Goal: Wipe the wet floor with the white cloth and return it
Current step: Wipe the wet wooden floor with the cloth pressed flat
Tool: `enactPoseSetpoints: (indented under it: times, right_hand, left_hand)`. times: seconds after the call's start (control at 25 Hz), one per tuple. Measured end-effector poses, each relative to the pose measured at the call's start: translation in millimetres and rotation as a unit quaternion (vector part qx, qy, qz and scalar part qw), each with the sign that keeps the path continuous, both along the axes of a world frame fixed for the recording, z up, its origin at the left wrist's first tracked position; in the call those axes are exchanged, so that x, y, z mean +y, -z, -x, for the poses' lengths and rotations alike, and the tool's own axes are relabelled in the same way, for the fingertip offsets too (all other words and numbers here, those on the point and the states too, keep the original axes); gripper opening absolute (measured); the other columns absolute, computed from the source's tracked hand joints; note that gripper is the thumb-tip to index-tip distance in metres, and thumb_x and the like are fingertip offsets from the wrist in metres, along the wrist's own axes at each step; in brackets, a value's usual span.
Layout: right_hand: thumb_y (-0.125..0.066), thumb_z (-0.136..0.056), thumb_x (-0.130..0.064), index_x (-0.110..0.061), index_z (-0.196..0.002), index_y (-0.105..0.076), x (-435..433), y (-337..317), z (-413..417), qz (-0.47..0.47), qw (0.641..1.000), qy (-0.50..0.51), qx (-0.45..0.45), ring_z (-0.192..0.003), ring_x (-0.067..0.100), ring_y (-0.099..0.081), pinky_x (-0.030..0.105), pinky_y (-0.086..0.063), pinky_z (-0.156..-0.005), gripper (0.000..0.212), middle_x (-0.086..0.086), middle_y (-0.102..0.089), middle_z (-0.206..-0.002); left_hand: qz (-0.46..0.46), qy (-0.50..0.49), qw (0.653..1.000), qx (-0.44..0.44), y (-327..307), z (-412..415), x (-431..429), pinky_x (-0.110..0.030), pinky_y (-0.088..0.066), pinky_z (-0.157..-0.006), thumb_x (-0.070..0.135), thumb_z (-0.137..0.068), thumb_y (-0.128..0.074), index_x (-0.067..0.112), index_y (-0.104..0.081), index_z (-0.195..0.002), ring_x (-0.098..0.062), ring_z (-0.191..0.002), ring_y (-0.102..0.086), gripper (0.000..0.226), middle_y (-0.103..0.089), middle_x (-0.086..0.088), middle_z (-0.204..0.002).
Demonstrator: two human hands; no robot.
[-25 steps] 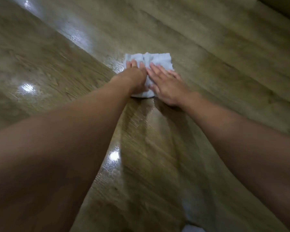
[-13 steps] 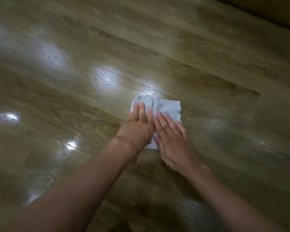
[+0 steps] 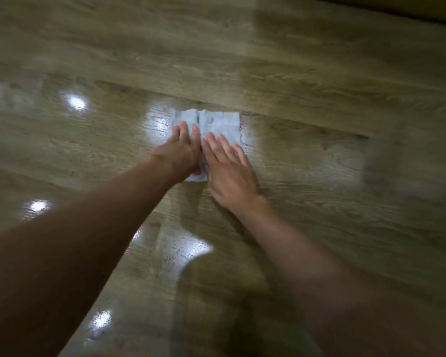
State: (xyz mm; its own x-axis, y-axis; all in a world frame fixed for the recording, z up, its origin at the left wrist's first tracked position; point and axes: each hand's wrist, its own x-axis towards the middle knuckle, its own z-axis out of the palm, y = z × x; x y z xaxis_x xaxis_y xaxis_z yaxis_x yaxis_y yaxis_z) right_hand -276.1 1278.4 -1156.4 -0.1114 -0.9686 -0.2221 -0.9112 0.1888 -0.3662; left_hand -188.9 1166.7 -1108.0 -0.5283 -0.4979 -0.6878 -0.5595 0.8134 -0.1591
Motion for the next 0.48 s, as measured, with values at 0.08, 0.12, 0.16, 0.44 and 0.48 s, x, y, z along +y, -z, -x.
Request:
enactPoseSetpoints:
  times: [0.08, 0.12, 0.16, 0.44, 0.48]
  right_hand:
    - [-0.04, -0.097, -0.022, -0.015, -0.155, -0.009, 32.9, 2.7, -8.7, 0.017, 0.999, 0.039, -0.003, -0.15, 0.016, 0.001, 0.04, -0.002, -0.121, 0.066, -0.002, -0.007, -0.163]
    - [-0.04, -0.095, -0.019, -0.014, -0.154, -0.012, 48.4, 2.5, -11.9, 0.018, 0.998, 0.053, -0.004, -0.15, 0.016, 0.0, 0.041, -0.005, -0.121, 0.066, -0.001, -0.009, -0.163]
    - [-0.039, -0.095, -0.017, -0.014, -0.154, -0.014, 56.2, 1.9, -12.1, 0.019, 0.998, 0.061, -0.002, -0.15, 0.015, -0.002, 0.041, -0.007, -0.121, 0.065, -0.002, -0.011, -0.162]
    - [-0.041, -0.094, -0.023, -0.02, -0.155, -0.006, -65.8, 3.6, 52.5, -0.015, 0.999, 0.028, 0.028, -0.149, 0.012, 0.001, 0.034, 0.0, -0.119, 0.071, -0.008, -0.003, -0.163]
    - [-0.039, -0.095, -0.024, -0.02, -0.155, -0.006, -87.4, 0.7, 63.2, -0.018, 0.999, 0.017, 0.03, -0.149, 0.011, 0.001, 0.034, 0.0, -0.119, 0.068, -0.009, -0.002, -0.163]
  left_hand:
    - [-0.006, 0.089, 0.996, -0.001, 7.0, -2.1, 17.7, -0.053, -0.003, -0.119, 0.024, -0.104, -0.029, -0.018, 0.012, -0.142, -0.055, -0.14, 0.003, 0.07, 0.004, -0.037, -0.152]
    - [0.005, 0.12, 0.993, 0.005, 12.2, -3.2, 24.9, -0.054, -0.002, -0.119, 0.019, -0.104, -0.028, -0.019, 0.011, -0.141, -0.056, -0.139, 0.003, 0.066, 0.002, -0.04, -0.15]
    - [0.013, 0.136, 0.991, 0.012, 15.4, -2.0, 28.2, -0.054, -0.002, -0.119, 0.016, -0.104, -0.027, -0.021, 0.011, -0.14, -0.057, -0.139, 0.002, 0.064, 0.001, -0.042, -0.149]
    - [0.02, -0.011, 0.999, 0.034, 4.3, 56.9, -61.6, -0.044, -0.015, -0.118, 0.032, -0.09, -0.062, -0.013, -0.006, -0.146, -0.049, -0.142, -0.012, 0.091, -0.011, -0.04, -0.149]
    - [0.011, -0.038, 0.998, 0.041, 1.4, 67.8, -76.7, -0.046, -0.021, -0.116, 0.033, -0.087, -0.066, -0.009, -0.013, -0.147, -0.048, -0.141, -0.017, 0.09, -0.017, -0.038, -0.149]
